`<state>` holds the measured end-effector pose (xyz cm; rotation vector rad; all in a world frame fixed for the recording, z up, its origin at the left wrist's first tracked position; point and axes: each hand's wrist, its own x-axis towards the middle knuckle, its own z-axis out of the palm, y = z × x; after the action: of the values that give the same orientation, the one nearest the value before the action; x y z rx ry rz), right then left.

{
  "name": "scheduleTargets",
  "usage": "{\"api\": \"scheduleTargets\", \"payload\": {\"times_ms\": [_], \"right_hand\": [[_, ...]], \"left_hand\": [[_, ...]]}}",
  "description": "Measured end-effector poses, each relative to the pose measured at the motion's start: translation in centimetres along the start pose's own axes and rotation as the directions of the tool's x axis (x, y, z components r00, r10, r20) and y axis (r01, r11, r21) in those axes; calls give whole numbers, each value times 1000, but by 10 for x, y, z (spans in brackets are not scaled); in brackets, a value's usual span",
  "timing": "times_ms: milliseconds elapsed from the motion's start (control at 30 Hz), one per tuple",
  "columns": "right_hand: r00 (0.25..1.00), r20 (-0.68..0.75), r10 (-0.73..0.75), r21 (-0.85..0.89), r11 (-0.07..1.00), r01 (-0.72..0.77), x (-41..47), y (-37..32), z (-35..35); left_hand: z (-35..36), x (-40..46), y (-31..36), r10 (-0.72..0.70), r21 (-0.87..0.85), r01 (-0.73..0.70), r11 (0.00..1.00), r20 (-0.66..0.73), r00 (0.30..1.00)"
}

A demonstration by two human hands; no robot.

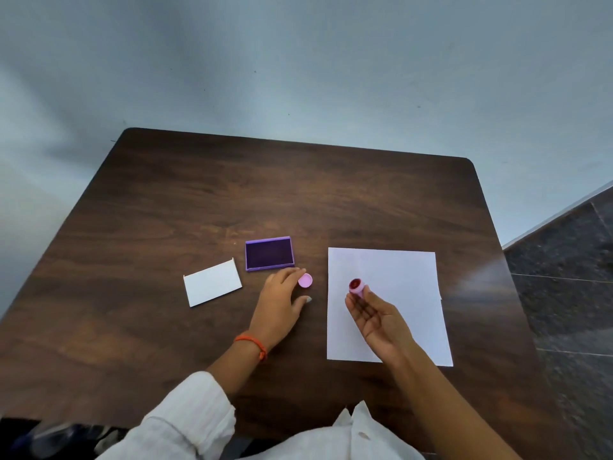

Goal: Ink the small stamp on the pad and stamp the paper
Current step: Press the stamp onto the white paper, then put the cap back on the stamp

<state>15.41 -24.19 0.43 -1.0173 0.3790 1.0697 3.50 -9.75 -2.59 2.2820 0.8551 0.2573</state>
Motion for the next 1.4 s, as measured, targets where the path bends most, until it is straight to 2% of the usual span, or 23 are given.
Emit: {"api": "scheduleTargets", "payload": {"times_ms": [400,533,633,900,1067,1267,1400], "right_hand": [[1000,-22,-5,-84,996,3,12,13,-1],[1000,-11,-22,-105,994,21,13,13,0],[998,19,-62,-189,980,64,14,12,6],[961,106,-255,-511,815,273,12,12,34],[930,159,-330,-576,734,359,9,15,40],[905,183,-384,-678,618,399,7,15,40],[904,201,-378,-711,578,400,7,16,39]], "left_hand": [[3,17,9,-51,39,51,998,4,999],[0,16,11,-34,27,33,999,37,999],[-6,12,16,-4,-18,5,1000,57,998],[-18,2,32,49,-83,-51,995,-29,998],[-27,0,38,8,-159,-21,987,-82,997],[-30,-3,41,-44,-235,29,971,-57,997],[-31,-4,40,-69,-273,57,960,-34,997]]}}
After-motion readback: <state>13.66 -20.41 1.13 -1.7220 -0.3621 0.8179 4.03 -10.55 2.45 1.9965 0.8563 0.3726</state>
